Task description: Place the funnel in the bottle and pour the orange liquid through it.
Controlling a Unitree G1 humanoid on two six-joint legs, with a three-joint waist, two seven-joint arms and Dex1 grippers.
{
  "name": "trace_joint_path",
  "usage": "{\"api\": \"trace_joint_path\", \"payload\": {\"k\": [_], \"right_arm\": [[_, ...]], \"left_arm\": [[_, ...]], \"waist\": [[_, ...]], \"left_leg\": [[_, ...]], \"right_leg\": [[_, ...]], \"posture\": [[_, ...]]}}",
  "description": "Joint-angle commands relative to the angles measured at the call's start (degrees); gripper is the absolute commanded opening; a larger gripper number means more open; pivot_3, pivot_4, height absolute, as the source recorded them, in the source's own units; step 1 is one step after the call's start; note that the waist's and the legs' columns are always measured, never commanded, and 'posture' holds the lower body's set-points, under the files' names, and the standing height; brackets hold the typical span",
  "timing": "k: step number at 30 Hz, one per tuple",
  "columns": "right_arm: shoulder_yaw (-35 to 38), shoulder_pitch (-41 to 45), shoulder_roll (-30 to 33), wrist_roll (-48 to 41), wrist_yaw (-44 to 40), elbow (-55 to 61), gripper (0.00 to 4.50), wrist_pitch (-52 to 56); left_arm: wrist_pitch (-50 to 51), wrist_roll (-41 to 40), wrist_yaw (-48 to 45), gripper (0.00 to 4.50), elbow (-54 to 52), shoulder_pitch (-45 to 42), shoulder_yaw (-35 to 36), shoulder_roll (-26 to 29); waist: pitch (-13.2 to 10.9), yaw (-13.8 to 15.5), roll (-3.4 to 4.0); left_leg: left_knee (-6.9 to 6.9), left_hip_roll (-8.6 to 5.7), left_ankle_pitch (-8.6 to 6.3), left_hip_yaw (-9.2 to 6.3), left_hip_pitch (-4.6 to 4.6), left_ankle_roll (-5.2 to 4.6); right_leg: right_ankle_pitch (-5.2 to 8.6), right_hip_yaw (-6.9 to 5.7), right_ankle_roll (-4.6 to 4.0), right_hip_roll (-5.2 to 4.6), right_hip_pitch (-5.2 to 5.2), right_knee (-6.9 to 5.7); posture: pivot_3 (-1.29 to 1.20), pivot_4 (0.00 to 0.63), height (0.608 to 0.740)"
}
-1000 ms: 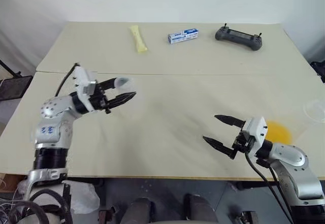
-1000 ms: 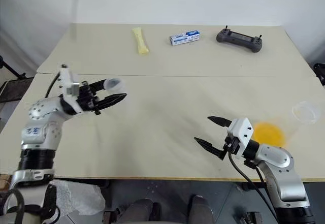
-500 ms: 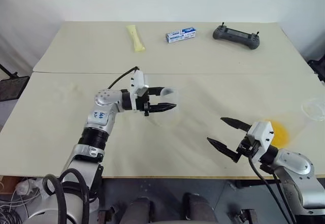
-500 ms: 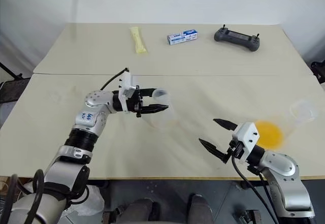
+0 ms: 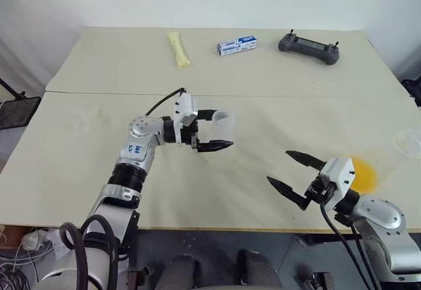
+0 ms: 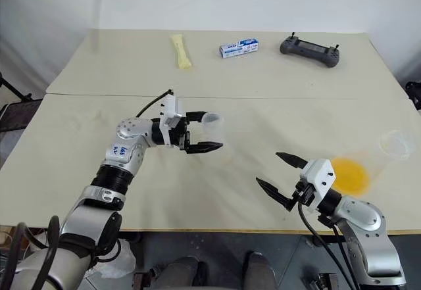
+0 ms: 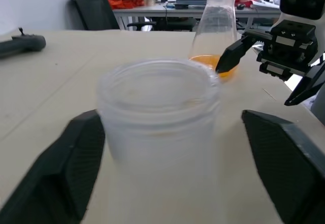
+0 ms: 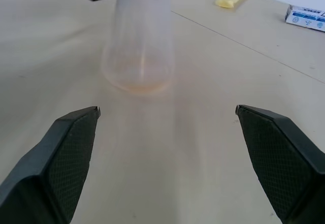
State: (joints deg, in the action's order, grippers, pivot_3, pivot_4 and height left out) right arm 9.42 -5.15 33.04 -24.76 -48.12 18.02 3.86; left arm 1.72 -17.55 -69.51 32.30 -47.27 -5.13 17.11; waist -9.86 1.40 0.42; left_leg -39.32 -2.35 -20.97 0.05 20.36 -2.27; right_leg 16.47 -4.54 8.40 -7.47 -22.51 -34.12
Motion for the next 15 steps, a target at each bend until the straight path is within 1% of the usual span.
{"api": "trace_joint_path", "payload": {"k": [1,6,9,12,15], "right_arm": [[0.76,0.58,0.09,-0.97,-0.18,1.88,4.50,-0.71],[1.13,1.03,0.81,-1.38,-1.15,1.61,4.50,-0.48],[1.56,1.08,1.36,-1.80,-2.07,1.58,4.50,-0.22],[2.20,1.13,2.27,-2.68,-3.37,1.39,4.50,0.19],[2.67,1.81,3.36,-3.81,-4.65,1.08,4.50,0.69]], "left_arm": [[3.14,-1.74,0.31,4.47,-5.12,0.79,1.69,1.52],[8.47,-3.14,1.19,4.47,-11.24,4.11,3.66,4.81],[11.72,-4.48,1.83,4.47,-15.13,6.47,5.61,8.06],[15.28,-6.21,3.12,4.47,-18.20,8.72,9.14,12.27],[18.88,-7.77,7.58,4.47,-22.65,12.85,14.38,16.20]], "waist": [[0.00,-0.02,0.00],[0.00,-0.06,0.00],[0.00,-0.08,0.00],[0.00,-0.11,0.00],[0.00,-0.12,0.00]], "left_leg": [[0.00,0.00,0.00,-0.01,0.00,0.00],[-0.01,0.01,0.00,-0.03,-0.01,0.00],[-0.01,0.02,0.00,-0.07,-0.01,0.00],[-0.01,0.02,0.00,-0.08,-0.01,0.01],[-0.02,0.02,-0.01,-0.10,-0.01,0.01]], "right_leg": [[0.00,0.00,0.00,0.00,0.00,-0.01],[0.00,0.02,0.00,-0.01,0.00,-0.02],[0.00,0.02,0.00,-0.01,-0.01,-0.05],[0.00,0.03,0.00,-0.01,-0.01,-0.06],[0.00,0.04,0.00,-0.04,-0.01,-0.05]], "posture": [[0.00,0.150,0.740],[0.00,0.150,0.740],[0.00,0.150,0.740],[0.00,0.150,0.740],[0.00,0.150,0.740]]}}
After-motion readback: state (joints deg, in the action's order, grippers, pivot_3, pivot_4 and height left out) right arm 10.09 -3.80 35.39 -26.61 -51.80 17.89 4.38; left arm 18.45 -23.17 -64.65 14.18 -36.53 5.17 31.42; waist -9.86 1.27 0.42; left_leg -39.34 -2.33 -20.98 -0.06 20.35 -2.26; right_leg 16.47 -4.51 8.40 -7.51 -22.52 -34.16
